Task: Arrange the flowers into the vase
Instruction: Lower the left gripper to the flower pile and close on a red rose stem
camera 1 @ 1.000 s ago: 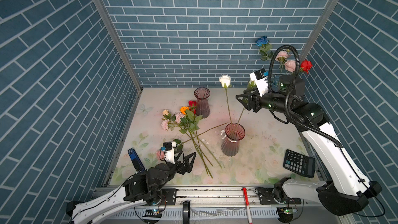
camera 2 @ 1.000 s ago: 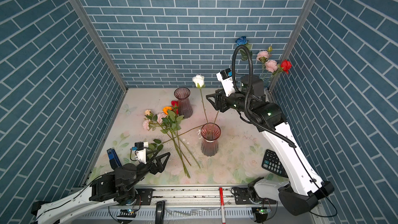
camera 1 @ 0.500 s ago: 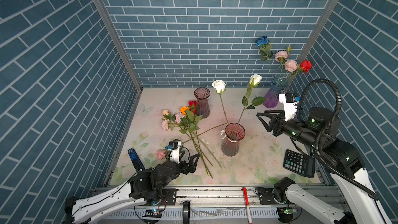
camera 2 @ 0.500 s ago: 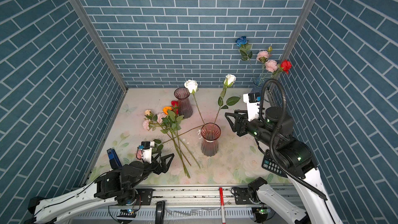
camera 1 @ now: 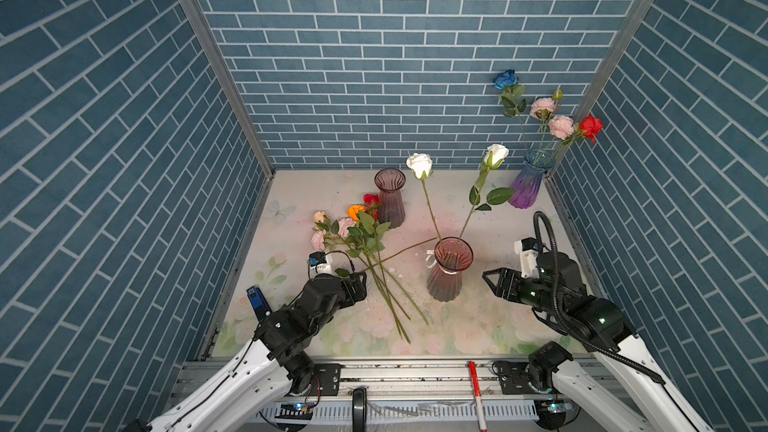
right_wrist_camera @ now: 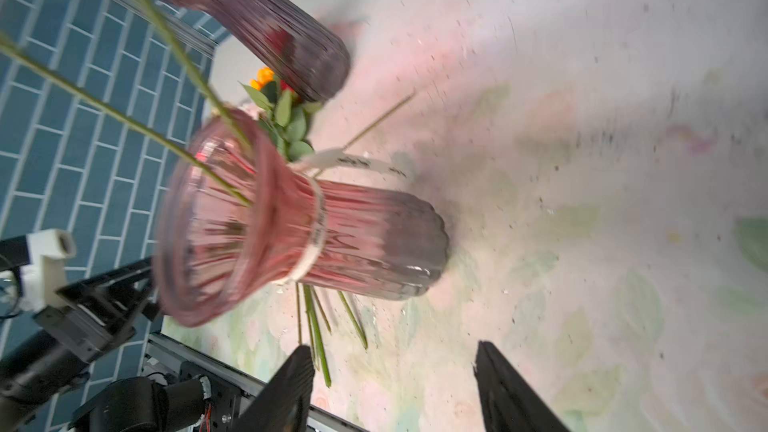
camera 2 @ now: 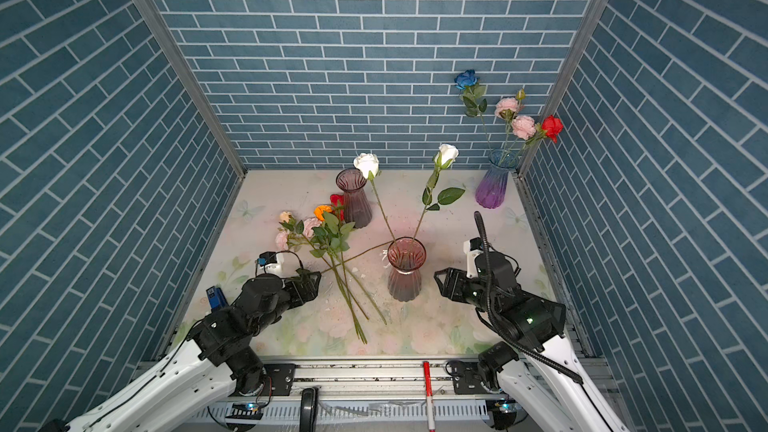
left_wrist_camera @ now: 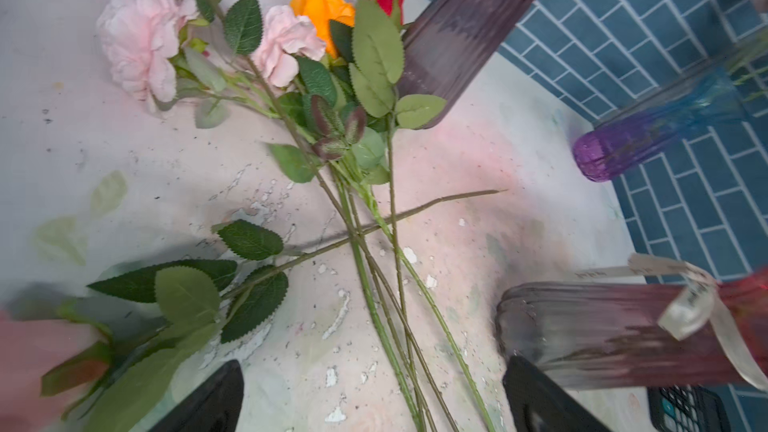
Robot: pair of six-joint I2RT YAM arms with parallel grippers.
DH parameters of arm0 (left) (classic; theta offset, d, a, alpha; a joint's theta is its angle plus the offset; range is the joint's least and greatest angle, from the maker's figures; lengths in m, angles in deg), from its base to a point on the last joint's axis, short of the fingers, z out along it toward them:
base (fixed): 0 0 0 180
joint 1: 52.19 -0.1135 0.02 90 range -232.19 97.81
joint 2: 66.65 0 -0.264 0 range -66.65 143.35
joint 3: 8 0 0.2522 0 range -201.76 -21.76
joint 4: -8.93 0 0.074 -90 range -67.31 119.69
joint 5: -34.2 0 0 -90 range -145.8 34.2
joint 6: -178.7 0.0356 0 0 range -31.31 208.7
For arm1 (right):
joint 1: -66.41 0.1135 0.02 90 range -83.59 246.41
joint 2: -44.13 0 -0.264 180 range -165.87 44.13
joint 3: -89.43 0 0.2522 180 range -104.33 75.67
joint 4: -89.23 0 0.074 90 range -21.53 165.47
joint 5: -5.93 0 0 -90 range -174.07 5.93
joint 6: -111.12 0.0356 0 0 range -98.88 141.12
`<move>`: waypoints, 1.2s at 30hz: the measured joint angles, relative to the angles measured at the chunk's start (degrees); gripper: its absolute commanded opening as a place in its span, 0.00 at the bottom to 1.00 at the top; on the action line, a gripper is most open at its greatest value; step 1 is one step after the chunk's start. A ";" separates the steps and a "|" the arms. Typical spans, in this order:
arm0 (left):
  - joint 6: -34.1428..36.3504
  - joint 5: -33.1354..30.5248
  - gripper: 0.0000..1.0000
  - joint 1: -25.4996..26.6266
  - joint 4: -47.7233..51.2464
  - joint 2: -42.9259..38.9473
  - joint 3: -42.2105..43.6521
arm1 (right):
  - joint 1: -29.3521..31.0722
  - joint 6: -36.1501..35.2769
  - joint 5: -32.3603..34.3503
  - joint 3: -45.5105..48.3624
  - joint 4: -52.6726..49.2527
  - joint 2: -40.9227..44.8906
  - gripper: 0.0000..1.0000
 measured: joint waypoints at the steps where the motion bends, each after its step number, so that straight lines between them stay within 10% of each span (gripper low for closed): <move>1: 0.50 1.49 0.99 -1.40 0.39 2.47 -1.49 | -0.02 0.20 0.07 1.36 0.11 -0.09 0.64; 14: 9.29 10.49 1.00 -3.69 2.82 31.63 -21.94 | -0.15 4.90 8.28 11.02 2.29 6.78 0.71; 26: 12.74 11.56 0.34 -3.96 3.13 50.51 -30.34 | -2.75 7.08 8.63 12.50 2.73 0.35 0.70; 36: 14.05 9.75 0.30 -4.83 3.72 60.74 -35.47 | -9.55 7.02 1.81 14.51 6.36 -4.46 0.69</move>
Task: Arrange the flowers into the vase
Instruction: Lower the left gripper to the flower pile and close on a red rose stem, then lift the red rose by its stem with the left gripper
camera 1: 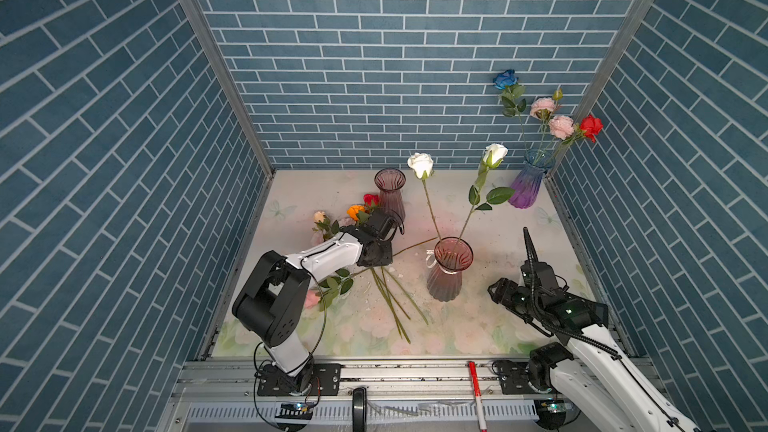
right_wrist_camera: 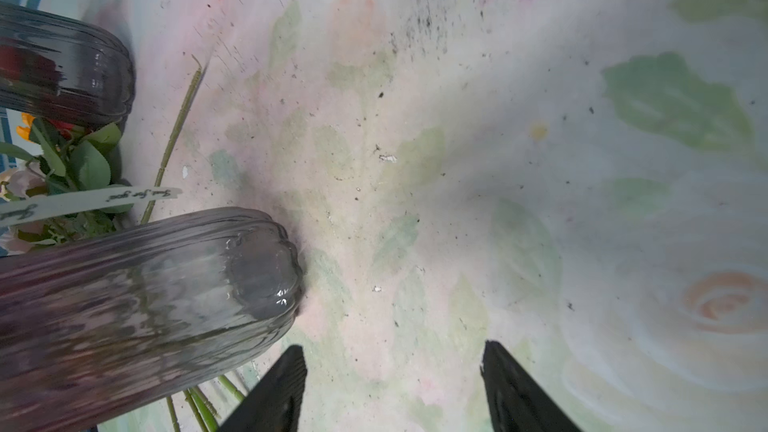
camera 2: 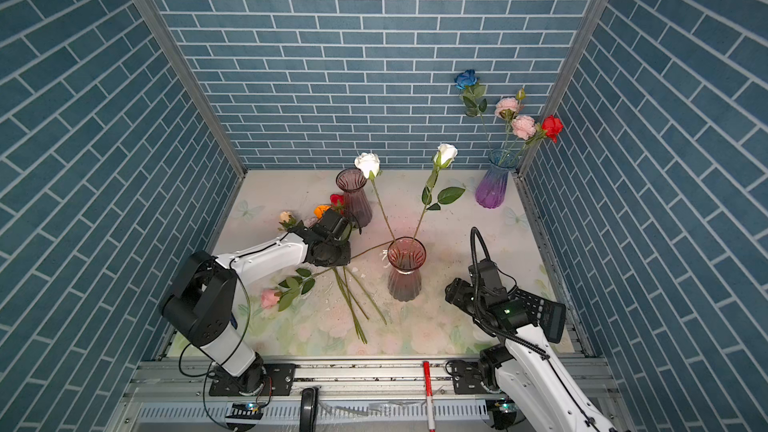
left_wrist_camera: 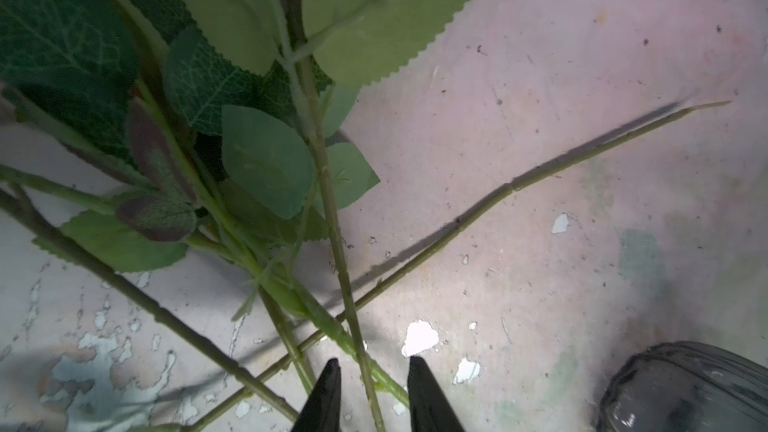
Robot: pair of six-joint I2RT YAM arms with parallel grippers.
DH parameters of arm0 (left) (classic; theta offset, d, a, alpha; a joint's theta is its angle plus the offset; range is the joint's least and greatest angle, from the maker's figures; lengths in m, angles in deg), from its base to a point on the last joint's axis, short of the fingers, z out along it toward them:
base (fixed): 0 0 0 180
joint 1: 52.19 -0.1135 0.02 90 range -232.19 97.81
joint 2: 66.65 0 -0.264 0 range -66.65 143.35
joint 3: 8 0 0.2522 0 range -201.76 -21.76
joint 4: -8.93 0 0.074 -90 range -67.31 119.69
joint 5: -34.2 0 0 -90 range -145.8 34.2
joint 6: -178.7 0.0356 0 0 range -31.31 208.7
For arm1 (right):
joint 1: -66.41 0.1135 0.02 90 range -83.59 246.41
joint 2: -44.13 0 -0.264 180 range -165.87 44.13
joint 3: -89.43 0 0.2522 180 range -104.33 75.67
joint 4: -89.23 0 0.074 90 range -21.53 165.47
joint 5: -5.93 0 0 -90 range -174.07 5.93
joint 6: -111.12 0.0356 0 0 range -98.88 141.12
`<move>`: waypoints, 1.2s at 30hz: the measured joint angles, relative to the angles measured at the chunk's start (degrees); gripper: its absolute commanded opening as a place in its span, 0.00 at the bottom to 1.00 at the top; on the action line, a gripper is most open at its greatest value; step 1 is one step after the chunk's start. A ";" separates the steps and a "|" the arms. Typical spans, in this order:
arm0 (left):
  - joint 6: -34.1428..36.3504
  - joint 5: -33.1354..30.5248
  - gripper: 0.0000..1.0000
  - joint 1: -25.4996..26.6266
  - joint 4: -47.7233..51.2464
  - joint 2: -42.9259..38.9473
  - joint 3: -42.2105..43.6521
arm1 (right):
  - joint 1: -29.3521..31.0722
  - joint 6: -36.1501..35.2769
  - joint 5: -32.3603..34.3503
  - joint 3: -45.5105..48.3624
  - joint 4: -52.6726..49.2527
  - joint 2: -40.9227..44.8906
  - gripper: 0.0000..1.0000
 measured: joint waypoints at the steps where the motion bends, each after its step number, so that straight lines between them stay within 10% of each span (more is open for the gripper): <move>1: 0.15 -0.11 0.29 -0.20 0.11 0.28 0.00 | -0.55 0.00 -0.74 0.26 0.37 -0.39 0.69; 24: 0.63 1.95 0.00 -2.16 -1.38 5.11 -2.95 | -4.07 -0.87 -7.39 2.01 4.72 -1.64 0.59; 36: 0.92 0.63 0.00 -3.19 -3.80 -27.41 5.51 | -4.07 -0.85 -5.75 2.12 0.66 10.73 0.60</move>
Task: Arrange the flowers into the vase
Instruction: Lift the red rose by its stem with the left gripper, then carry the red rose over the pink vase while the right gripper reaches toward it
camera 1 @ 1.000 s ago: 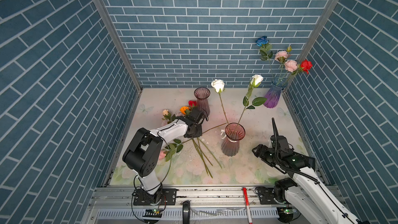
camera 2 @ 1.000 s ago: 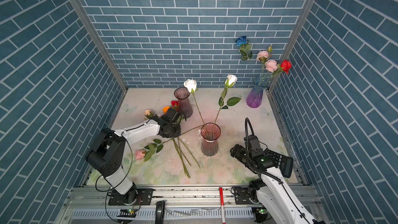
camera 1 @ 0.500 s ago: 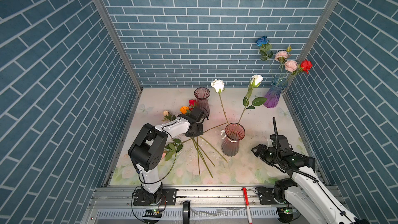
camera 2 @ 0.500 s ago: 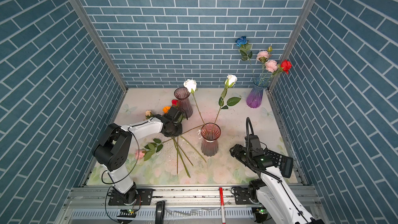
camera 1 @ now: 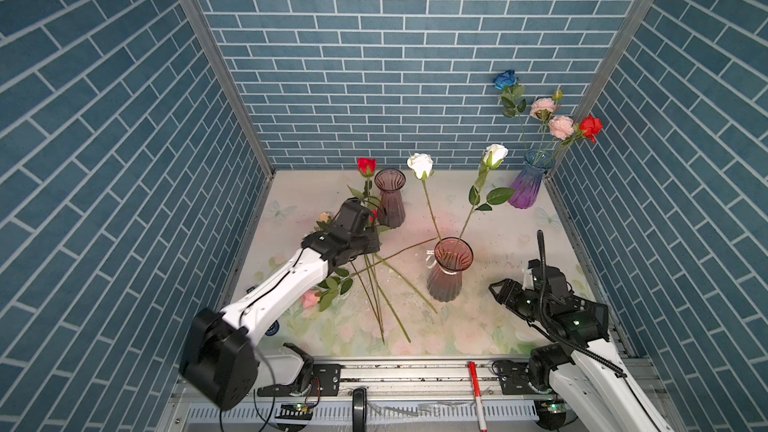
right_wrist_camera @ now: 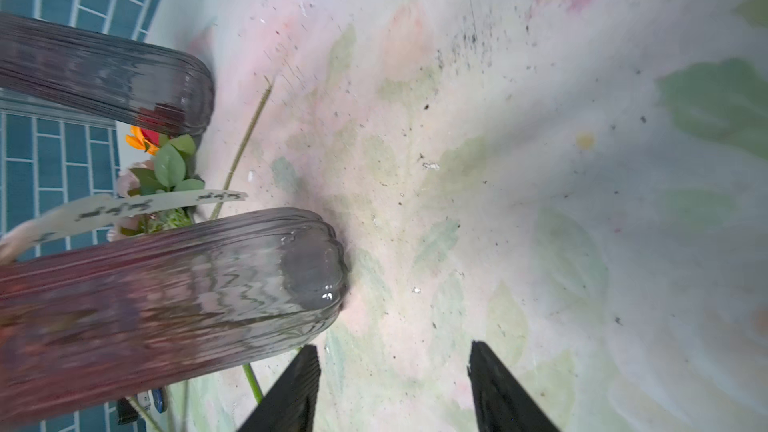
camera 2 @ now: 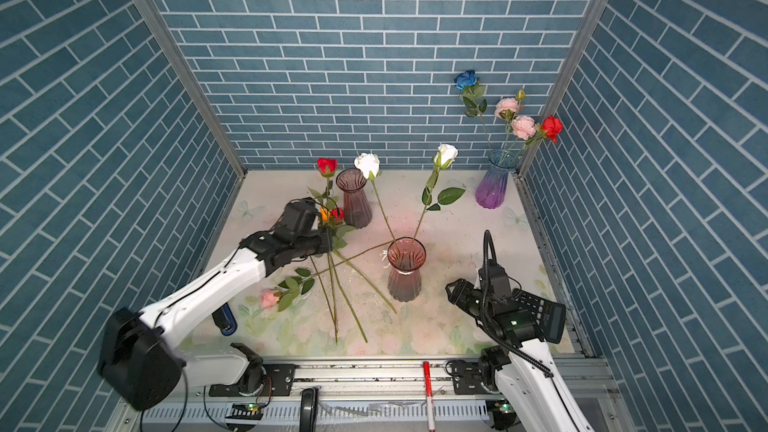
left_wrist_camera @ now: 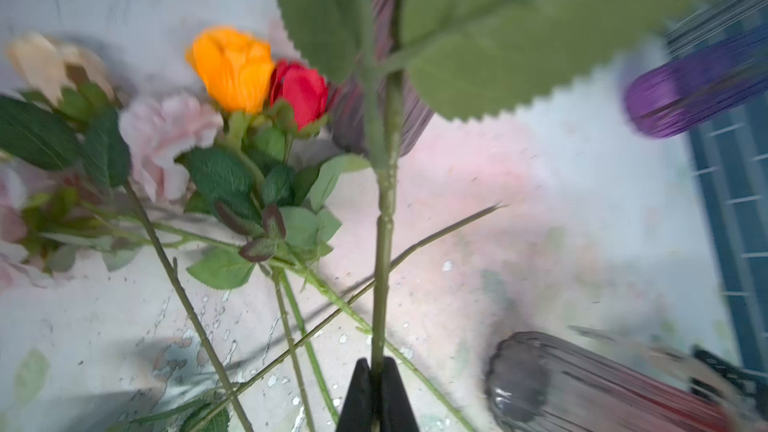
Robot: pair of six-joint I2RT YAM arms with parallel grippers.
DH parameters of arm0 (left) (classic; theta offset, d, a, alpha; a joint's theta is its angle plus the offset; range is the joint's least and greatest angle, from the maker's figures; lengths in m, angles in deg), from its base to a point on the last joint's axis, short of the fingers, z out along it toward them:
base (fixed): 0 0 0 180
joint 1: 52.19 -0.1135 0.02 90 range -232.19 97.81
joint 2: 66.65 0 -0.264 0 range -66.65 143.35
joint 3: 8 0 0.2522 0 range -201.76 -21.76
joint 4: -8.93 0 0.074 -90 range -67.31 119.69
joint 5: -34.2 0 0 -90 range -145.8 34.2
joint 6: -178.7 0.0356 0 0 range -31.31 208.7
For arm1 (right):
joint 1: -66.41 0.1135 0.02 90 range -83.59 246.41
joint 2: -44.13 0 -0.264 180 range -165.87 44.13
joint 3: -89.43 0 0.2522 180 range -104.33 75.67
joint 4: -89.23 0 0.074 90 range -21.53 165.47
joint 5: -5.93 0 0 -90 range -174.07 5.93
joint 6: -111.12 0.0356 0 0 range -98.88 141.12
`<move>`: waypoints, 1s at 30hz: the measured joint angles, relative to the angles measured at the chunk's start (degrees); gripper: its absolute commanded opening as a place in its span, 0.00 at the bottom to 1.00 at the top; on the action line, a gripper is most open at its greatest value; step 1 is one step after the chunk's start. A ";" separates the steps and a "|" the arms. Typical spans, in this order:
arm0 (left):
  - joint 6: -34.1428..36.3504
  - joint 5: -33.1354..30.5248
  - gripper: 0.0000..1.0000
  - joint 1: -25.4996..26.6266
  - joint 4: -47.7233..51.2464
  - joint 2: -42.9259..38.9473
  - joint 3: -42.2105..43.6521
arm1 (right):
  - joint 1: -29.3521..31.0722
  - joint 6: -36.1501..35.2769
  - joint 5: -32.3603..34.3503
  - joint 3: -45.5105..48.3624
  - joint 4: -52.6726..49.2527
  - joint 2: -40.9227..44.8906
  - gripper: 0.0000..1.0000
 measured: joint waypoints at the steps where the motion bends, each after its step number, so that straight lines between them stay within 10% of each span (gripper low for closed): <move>1: 0.04 1.22 0.00 -0.13 -2.03 -4.35 1.55 | 0.00 0.02 0.44 0.00 -0.85 2.25 0.60; 7: -0.37 10.54 0.00 -0.26 -16.09 -23.80 8.52 | 0.00 -0.26 1.07 -0.07 -4.59 9.64 0.60; 16: -0.35 23.52 0.00 7.06 -29.20 -31.01 10.45 | 0.02 -6.60 -11.78 -15.63 -3.21 2.71 0.62; 23: 9.27 17.90 0.00 27.74 -23.89 -26.80 8.52 | 3.82 -1.95 -24.74 -22.91 15.28 -1.73 0.66; 30: 12.55 14.10 0.00 33.68 -22.56 -21.00 8.00 | 13.51 -1.49 -29.18 -24.41 27.91 -5.88 0.59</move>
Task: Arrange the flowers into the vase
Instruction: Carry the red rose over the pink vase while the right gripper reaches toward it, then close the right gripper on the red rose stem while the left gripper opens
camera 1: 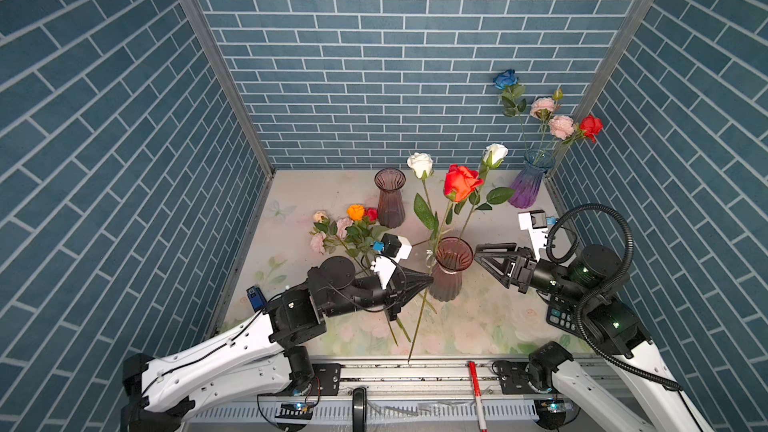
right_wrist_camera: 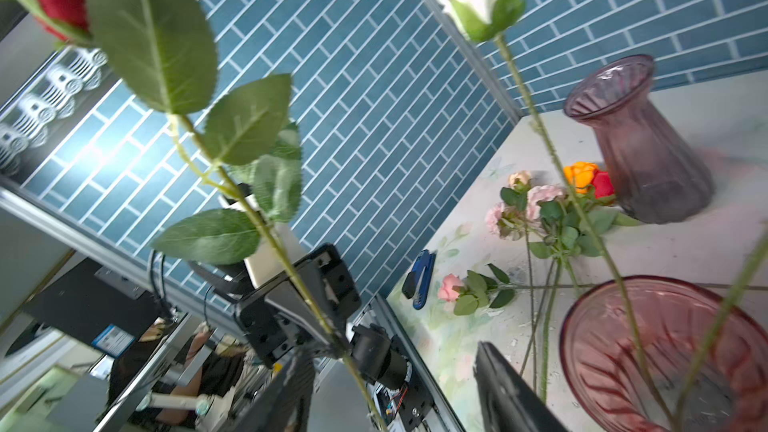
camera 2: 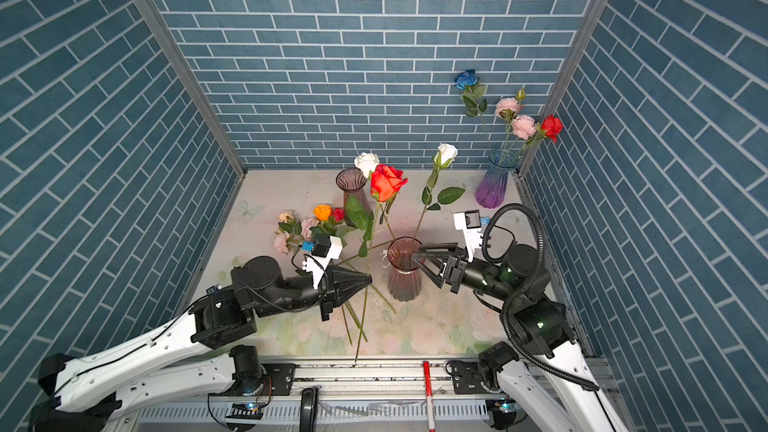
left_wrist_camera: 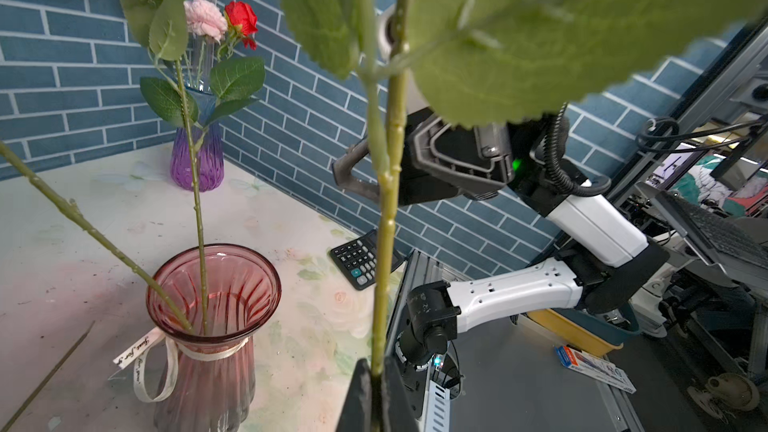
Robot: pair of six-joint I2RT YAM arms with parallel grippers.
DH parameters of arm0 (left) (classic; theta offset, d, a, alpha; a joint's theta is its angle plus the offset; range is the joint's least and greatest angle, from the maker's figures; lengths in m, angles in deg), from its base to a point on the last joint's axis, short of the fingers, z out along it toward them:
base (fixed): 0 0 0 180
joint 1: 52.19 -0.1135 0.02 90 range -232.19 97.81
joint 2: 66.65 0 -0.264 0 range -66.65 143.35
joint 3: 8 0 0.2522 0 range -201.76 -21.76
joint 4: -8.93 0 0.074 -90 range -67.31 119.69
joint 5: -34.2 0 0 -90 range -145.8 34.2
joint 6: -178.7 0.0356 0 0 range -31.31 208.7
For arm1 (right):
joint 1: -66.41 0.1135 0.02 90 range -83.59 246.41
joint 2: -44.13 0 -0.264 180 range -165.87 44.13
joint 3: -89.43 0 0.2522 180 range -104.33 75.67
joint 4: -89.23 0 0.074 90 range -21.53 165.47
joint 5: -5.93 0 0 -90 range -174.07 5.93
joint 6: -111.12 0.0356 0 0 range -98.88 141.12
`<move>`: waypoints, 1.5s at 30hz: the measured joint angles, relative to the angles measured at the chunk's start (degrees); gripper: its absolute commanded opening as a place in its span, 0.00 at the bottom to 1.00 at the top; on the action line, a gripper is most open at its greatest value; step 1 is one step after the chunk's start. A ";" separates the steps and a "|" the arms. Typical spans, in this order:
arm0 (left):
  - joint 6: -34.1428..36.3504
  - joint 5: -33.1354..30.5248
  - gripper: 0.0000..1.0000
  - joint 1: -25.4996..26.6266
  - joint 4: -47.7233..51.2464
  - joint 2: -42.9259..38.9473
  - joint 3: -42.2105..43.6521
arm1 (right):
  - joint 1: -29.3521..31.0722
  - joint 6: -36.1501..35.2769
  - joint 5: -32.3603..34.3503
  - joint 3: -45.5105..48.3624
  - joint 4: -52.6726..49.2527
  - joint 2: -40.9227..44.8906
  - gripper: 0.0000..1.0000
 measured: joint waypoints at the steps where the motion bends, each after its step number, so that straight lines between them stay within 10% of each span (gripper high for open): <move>1: 0.02 0.00 0.00 0.24 -0.26 0.70 0.00 | 0.59 0.04 -0.94 -0.59 0.98 -0.92 0.56; 18: -0.61 2.40 0.00 1.79 -4.52 7.96 -3.76 | 10.47 -1.75 -3.37 -2.01 8.07 -11.28 0.35; 45: -2.69 -1.53 0.00 1.90 -5.14 7.65 -3.72 | 13.05 0.07 -5.16 -1.14 17.27 -10.12 0.37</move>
